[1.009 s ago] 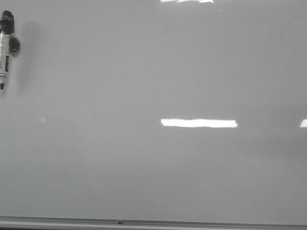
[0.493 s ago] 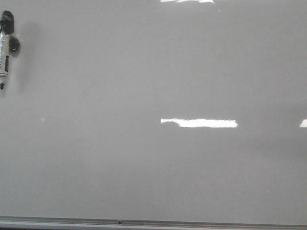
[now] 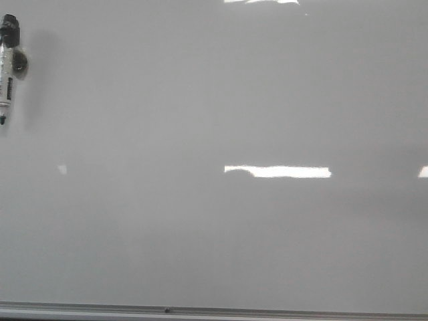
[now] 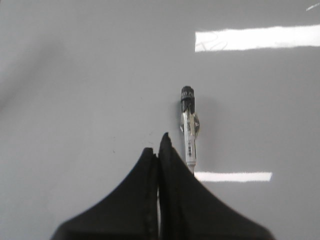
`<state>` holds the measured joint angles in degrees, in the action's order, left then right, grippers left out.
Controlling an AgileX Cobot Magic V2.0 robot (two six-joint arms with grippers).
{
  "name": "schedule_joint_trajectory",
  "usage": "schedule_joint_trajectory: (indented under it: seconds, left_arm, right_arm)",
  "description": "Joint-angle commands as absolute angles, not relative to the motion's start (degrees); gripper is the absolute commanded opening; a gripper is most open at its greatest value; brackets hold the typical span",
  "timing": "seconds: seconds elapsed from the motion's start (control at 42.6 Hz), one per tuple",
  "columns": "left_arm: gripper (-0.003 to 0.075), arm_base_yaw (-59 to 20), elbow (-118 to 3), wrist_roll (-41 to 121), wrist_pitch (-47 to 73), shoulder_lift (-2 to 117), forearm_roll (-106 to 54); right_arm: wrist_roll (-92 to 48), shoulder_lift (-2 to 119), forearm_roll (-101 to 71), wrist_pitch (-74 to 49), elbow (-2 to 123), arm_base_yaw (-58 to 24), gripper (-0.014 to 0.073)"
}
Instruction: Write number 4 on whiteboard
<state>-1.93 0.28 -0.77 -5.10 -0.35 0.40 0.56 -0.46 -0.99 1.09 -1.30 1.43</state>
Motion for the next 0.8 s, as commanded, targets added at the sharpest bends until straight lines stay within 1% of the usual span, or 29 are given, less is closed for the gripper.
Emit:
schedule_joint_trajectory:
  seconds: [0.0,0.188,0.375,0.657,0.774]
  left_arm:
    - [-0.002,-2.0,-2.5,-0.9,-11.3,-1.1,0.0]
    - [-0.002,-2.0,-11.7,-0.9,-5.6,-0.9,0.0]
    - [-0.002,-2.0,-22.4,-0.9,2.5,1.5,0.4]
    - [-0.002,-2.0,-34.9,-0.9,11.3,10.7,1.4]
    - [-0.002,-2.0,-38.4,-0.9,15.6,15.2,1.4]
  right_arm:
    - [0.0,-1.7,-0.8,5.6,2.9,1.4,-0.0069]
    - [0.0,-1.3,-0.8,1.4,11.2,1.4,-0.0069]
    - [0.0,2.0,-0.8,-6.4,22.0,1.4,-0.0069]
    - [0.0,11.9,-0.8,-18.4,35.7,1.4,-0.0069]
    - [0.0,16.2,-0.8,-22.4,38.6,1.4,-0.0069]
